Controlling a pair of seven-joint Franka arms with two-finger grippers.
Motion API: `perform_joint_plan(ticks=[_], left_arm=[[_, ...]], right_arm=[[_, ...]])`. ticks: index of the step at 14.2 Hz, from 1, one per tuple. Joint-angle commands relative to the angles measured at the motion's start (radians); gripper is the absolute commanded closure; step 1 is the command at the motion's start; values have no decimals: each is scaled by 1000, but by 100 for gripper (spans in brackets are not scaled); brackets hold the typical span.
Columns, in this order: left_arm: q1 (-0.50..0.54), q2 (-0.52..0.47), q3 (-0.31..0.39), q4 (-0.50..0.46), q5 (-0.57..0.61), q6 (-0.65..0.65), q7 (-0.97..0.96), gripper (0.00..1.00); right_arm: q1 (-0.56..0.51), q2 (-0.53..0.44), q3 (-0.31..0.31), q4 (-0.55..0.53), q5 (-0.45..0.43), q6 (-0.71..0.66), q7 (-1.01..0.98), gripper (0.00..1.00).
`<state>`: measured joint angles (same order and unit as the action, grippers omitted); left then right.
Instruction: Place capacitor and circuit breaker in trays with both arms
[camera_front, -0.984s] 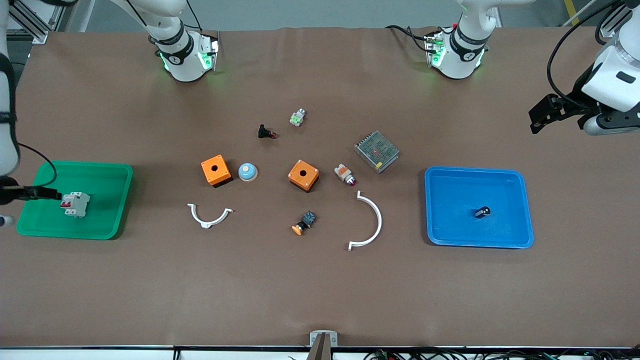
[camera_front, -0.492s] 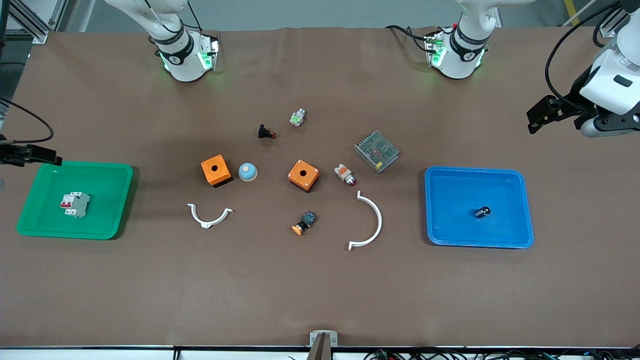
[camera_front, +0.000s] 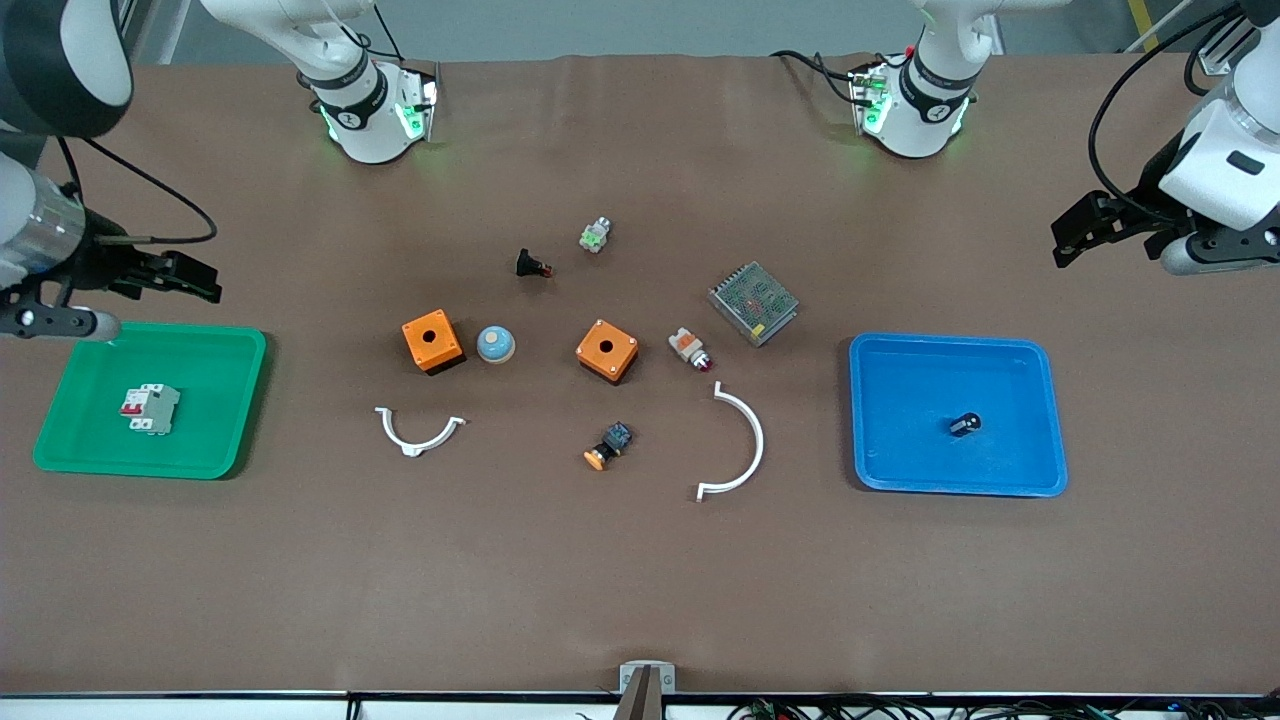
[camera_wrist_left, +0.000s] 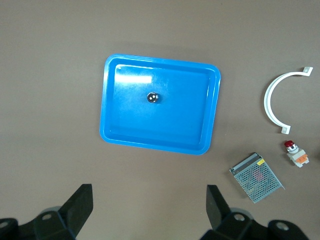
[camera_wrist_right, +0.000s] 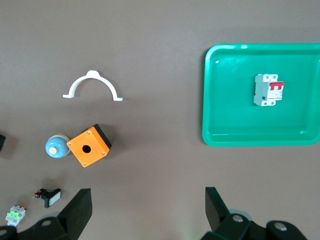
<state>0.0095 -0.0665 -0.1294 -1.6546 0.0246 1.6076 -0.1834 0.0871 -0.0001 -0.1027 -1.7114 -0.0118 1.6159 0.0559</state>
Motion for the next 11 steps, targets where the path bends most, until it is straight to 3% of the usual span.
perform_joint_plan(ticks=[1,6,11], left_arm=[[1,-9,7,-5,-41,1,-1,0],[-2,-7,5,6,-28,-5,13,0],[0,-6,5,33,-23,-34,13,0]], right_arm=[[-26,-8,-9,12,-7,1,-2,0],[-131,-4,-9,27,42,10,-159,0],[-67,12,0,145,23,-8,-56,0]])
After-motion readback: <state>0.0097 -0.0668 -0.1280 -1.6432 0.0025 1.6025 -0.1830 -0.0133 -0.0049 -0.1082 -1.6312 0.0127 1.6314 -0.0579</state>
